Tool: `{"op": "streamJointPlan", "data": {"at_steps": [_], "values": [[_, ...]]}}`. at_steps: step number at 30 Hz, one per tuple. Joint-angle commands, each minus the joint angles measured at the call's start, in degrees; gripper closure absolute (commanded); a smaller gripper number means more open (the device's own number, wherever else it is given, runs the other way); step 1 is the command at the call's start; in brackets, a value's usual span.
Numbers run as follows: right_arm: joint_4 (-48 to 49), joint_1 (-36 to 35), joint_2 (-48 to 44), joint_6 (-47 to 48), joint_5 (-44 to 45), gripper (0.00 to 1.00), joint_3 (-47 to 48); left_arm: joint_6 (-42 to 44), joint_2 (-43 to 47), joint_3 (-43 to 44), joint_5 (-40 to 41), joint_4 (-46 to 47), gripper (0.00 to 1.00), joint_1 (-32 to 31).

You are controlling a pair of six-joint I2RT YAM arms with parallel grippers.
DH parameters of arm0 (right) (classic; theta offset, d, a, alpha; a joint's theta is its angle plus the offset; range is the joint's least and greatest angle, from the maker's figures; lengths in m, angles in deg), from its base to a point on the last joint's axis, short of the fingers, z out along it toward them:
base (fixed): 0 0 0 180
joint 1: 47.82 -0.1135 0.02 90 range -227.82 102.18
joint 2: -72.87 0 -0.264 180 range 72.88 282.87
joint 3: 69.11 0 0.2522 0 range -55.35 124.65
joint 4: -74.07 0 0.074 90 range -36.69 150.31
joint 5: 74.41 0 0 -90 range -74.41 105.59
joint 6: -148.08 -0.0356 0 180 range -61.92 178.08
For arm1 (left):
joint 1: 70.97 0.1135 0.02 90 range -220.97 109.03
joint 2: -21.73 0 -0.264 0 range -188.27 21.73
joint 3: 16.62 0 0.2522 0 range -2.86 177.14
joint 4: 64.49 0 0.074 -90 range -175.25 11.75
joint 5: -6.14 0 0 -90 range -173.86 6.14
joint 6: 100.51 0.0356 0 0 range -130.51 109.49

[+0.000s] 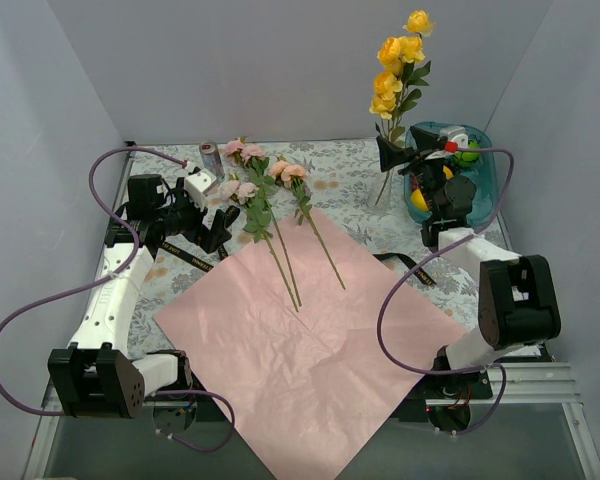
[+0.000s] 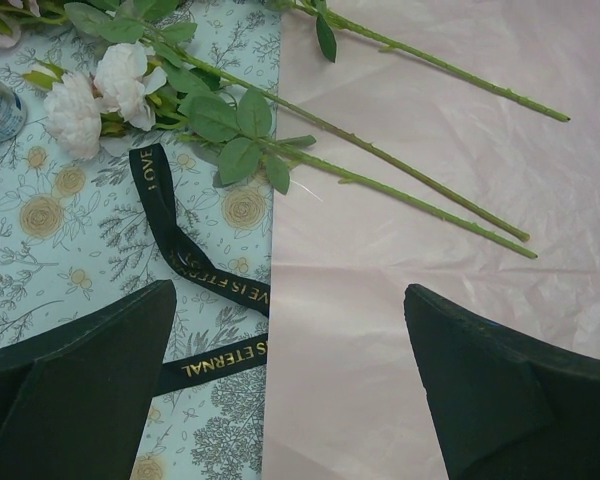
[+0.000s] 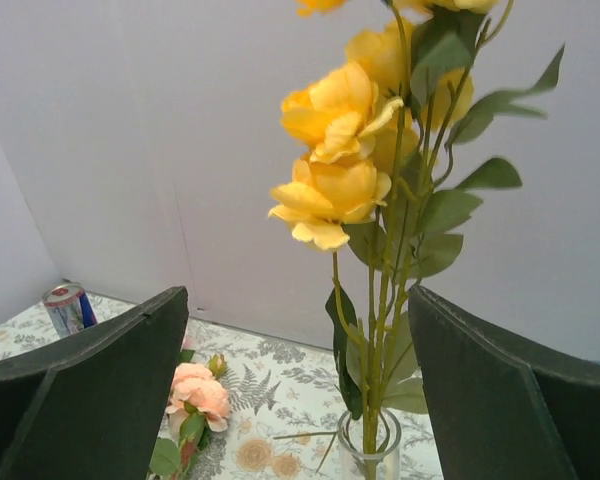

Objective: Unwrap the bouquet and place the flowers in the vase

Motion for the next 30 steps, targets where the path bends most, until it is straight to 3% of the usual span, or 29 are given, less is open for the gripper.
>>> {"op": "streamJointPlan", "data": {"at_steps": [1, 4, 9, 11, 12, 13, 14, 16, 17, 18, 19, 20, 22, 30], "values": [[-12.46, -1.00, -9.62, 5.64, -0.11, 0.02, 0.04, -0.83, 1.96, 0.79, -1.41, 1.00, 0.02, 0.03], [-27.89, -4.32, -14.98, 12.04, 1.81, 0.02, 0.86, -0.74, 0.91, 0.09, -0.27, 2.05, 0.02, 0.03], [-38.38, -17.42, -21.94, 25.84, 14.55, 0.02, -0.65, -3.37, -0.32, -0.09, 0.70, 3.81, 0.02, 0.11], [-41.72, -20.34, -21.51, 24.82, 13.44, 0.02, 0.65, -4.60, -0.41, 0.09, 0.43, 4.69, 0.02, 0.11], [-43.38, -19.73, -20.46, 17.58, 6.38, 0.02, 1.71, -4.96, -0.41, 0.18, 0.34, 4.87, 0.02, 0.11], [-47.14, -18.60, -18.88, 15.08, 2.91, 0.02, 3.20, -5.22, -0.58, 0.53, 0.52, 4.87, 0.02, 0.11], [-47.96, -18.32, -15.47, 13.66, -6.00, 0.02, 4.43, -5.83, -0.76, 0.70, 0.61, 4.87, 0.02, 0.11], [-50.50, -18.06, -11.51, 13.29, -12.13, 0.02, 8.12, -6.10, -0.94, 0.88, 0.61, 4.70, 0.02, 0.03], [-54.00, -18.32, -6.00, 13.73, -12.59, 0.07, 10.75, -6.10, -1.02, 0.79, 0.69, 4.70, 0.02, 0.11], [-59.26, -18.67, -2.38, 14.34, -9.98, 0.10, 20.34, -6.36, -0.94, 0.71, 0.61, 4.78, 0.02, 0.11], [-69.84, -18.93, 1.40, 14.35, -9.78, 0.14, 24.88, -6.37, -0.68, 0.53, 0.69, 4.96, 0.02, 0.11], [-73.42, -18.94, 7.79, 14.43, -9.60, 0.18, 29.27, -6.37, -0.41, -0.08, 0.69, 5.13, 0.02, 0.03], [-76.35, -19.11, 12.05, 14.44, -7.41, 0.18, 35.00, -6.28, -0.06, -0.78, 0.96, 6.27, 0.02, 0.11], [-80.05, -22.80, 23.40, 16.20, 8.39, 0.21, 41.70, -5.93, -0.06, -1.41, 1.49, 7.25, 0.02, 0.11]]}}
